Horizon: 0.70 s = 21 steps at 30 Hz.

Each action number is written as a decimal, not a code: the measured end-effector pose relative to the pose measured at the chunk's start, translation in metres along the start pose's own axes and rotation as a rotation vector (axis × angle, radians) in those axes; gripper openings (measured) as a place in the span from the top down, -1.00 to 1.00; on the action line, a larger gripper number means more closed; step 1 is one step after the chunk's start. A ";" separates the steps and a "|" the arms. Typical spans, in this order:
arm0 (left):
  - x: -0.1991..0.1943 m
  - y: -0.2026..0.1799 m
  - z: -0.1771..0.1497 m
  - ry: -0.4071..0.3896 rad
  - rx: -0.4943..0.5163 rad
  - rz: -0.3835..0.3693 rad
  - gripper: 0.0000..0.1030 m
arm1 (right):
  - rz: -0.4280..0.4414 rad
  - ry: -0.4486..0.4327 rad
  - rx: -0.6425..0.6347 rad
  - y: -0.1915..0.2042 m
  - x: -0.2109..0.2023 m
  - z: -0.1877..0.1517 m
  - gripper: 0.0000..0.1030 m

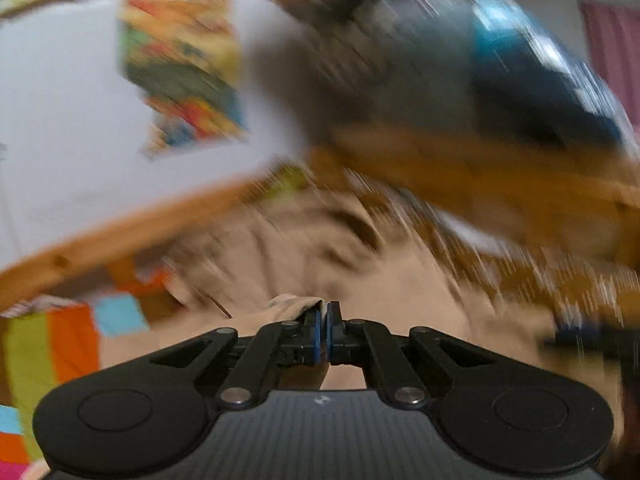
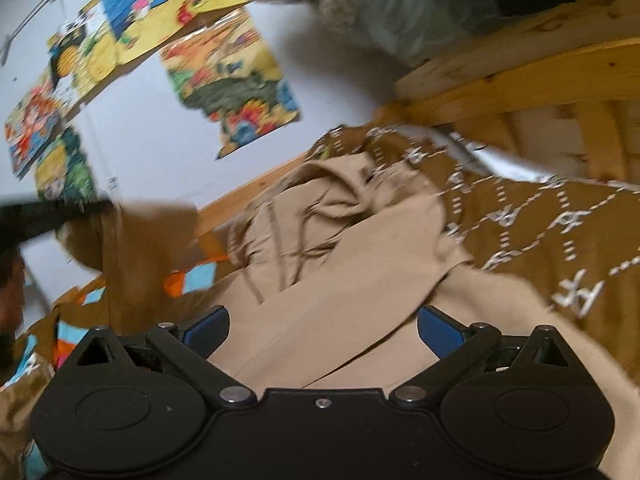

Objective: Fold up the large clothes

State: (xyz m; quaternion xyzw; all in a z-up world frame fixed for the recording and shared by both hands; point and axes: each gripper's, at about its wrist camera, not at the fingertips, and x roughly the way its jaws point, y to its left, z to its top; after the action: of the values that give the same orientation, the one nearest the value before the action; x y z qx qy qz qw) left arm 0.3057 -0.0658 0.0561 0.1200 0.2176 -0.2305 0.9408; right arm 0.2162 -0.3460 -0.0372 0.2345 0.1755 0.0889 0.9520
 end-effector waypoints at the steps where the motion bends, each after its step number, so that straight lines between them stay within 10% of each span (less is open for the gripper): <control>1: 0.009 -0.008 -0.012 0.059 0.035 -0.042 0.97 | -0.012 -0.005 0.007 -0.005 0.000 0.002 -0.95; 7: 0.014 -0.033 -0.065 0.236 0.116 -0.171 0.82 | -0.053 -0.007 0.043 -0.023 0.002 0.003 -0.95; 10: -0.002 -0.028 -0.079 0.247 0.103 -0.198 0.35 | -0.056 0.006 0.026 -0.023 0.005 0.000 -0.95; 16: -0.034 0.016 -0.081 0.231 -0.054 -0.168 -0.26 | -0.036 0.067 -0.021 -0.011 0.015 -0.012 -0.95; 21: -0.052 0.068 -0.084 0.201 -0.209 -0.091 -0.35 | -0.010 0.112 -0.151 0.013 0.021 -0.027 -0.95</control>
State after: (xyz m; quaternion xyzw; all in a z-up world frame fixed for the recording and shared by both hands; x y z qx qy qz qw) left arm 0.2673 0.0400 0.0152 0.0339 0.3385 -0.2357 0.9104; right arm 0.2244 -0.3185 -0.0599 0.1560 0.2225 0.1102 0.9560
